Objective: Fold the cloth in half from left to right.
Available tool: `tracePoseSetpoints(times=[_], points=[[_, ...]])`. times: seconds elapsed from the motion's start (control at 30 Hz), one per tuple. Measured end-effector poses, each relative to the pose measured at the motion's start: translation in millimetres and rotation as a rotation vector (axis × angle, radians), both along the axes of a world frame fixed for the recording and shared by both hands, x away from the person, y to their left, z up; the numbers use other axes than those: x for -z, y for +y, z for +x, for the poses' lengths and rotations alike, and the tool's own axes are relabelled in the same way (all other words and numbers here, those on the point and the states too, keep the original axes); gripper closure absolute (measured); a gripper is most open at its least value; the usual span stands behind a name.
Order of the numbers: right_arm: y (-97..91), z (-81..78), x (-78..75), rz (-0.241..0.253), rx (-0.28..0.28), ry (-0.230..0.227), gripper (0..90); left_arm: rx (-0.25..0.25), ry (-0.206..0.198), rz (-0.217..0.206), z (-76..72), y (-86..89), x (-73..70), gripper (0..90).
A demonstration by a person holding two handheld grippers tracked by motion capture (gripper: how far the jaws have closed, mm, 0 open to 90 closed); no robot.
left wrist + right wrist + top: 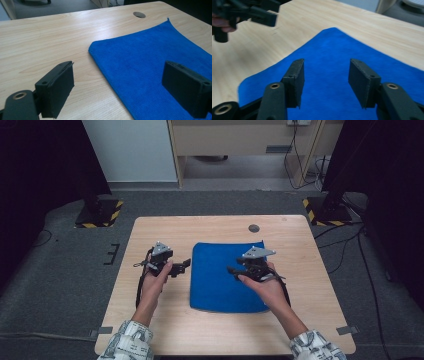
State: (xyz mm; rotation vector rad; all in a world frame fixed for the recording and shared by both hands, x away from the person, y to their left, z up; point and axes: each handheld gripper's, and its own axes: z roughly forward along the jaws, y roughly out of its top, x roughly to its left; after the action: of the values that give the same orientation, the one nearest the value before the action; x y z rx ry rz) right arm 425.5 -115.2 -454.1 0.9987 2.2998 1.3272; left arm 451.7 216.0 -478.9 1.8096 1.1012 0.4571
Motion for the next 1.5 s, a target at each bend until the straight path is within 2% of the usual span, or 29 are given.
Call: tracePoseSetpoints(times=[0.2,0.33,0.4,0.5,0.53,0.57,0.6,0.67,0.9,0.97,1.07,1.27,1.43,1.5], points=[[26.1,-18.2,7.6,-0.014,-0.077,0.001,53.3,-0.013,-0.001,0.014,-10.7,8.7,7.6,10.5],[43.0,-26.9,12.8,-0.045,-0.115,-0.009,55.0,-0.021,0.003,0.033,-16.7,13.7,11.2,10.6],[52.2,-31.6,16.5,-0.034,-0.137,-0.002,56.6,-0.029,0.008,0.036,-21.1,16.4,13.9,10.6],[65.9,-39.3,23.8,-0.035,-0.176,0.001,60.0,-0.033,0.012,0.061,-27.1,20.5,17.5,10.6],[70.8,-42.1,25.7,-0.060,-0.196,-0.001,61.8,-0.033,0.013,0.061,-28.9,21.7,18.1,10.5],[74.4,-45.5,26.4,-0.081,-0.205,-0.023,64.2,-0.034,0.015,0.059,-30.7,23.0,18.5,10.5],[76.7,-48.3,27.0,-0.085,-0.215,-0.035,65.9,-0.036,0.014,0.053,-33.1,24.4,19.1,10.6],[80.9,-52.7,28.2,-0.077,-0.239,-0.022,69.2,-0.039,0.018,0.051,-35.9,26.0,20.1,10.6],[92.2,-64.7,30.7,-0.080,-0.293,-0.029,84.1,-0.028,0.024,0.053,-44.7,30.4,22.7,10.5],[96.4,-68.9,33.6,-0.078,-0.312,-0.019,87.0,-0.018,0.029,0.054,-47.0,30.7,24.3,10.6],[105.6,-73.8,42.0,-0.110,-0.340,-0.013,87.0,-0.018,0.028,0.057,-47.6,31.8,24.7,10.6],[117.8,-76.3,52.9,-0.138,-0.357,-0.009,82.4,-0.028,0.028,0.056,-45.9,34.7,26.1,10.6],[120.2,-70.0,62.0,-0.167,-0.329,-0.005,75.6,-0.027,0.031,0.057,-44.9,35.4,27.4,10.8],[121.0,-67.9,65.3,-0.170,-0.328,0.013,73.0,-0.026,0.031,0.055,-44.8,35.9,27.3,10.8]])
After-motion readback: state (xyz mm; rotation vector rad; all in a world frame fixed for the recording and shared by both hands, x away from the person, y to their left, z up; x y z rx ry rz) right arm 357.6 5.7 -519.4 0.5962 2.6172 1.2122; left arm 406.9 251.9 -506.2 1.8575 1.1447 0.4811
